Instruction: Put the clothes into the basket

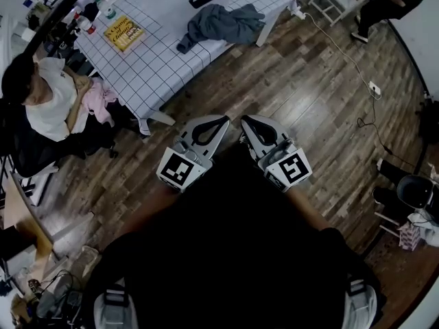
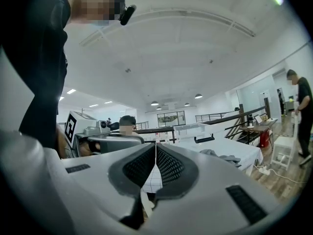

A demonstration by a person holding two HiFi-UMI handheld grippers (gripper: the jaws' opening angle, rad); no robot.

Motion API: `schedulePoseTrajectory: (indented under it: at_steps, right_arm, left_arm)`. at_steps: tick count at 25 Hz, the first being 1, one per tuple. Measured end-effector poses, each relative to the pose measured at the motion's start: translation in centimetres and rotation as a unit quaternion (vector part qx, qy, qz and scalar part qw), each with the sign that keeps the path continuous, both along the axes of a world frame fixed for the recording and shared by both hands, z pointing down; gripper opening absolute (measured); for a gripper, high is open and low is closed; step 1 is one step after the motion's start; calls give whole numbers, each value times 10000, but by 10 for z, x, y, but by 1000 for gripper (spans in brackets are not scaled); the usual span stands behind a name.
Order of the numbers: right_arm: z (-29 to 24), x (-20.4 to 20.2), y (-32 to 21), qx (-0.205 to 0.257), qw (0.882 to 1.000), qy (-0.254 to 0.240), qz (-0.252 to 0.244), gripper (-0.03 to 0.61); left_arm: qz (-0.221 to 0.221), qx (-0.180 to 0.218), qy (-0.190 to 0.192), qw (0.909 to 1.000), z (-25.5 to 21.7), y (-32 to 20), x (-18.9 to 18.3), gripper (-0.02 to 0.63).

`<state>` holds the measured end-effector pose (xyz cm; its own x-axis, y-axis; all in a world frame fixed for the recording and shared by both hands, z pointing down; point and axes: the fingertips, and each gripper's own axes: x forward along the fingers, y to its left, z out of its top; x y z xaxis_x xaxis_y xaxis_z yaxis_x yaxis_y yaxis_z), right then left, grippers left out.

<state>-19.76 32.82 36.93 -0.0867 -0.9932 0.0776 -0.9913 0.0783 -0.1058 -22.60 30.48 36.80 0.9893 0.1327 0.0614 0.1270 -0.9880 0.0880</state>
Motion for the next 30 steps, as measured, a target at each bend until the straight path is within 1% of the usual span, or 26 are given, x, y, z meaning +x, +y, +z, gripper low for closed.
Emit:
schedulePoseTrajectory:
  at_steps: [3, 10, 13, 15, 19, 24, 30]
  right_arm:
    - [0, 18, -8, -9, 10000, 25, -13, 17]
    - [-1, 59, -23, -2, 9998, 72, -173, 17]
    - [-5, 78, -29, 33, 9998, 0, -200, 17]
    - [-5, 91, -33, 21, 9997, 43, -245, 17]
    - [-5, 117, -37, 0, 9995, 19, -311, 17]
    - [-10, 145, -41, -47, 9989, -124, -455, 17]
    - [-7, 179, -41, -45, 9980, -110, -623, 17]
  left_arm:
    - [-20, 59, -50, 10000, -2, -8, 17, 3]
    - [-139, 50, 4, 9999, -4, -23, 59, 3]
    - [-135, 126, -51, 9998, -8, -27, 79, 3]
    - [-158, 154, -38, 9997, -9, -30, 92, 3]
    - [-304, 49, 25, 9995, -8, -35, 117, 3]
    - [-360, 146, -69, 9992, -10, -36, 149, 3]
    - [-502, 175, -130, 9985, -7, -36, 183, 3]
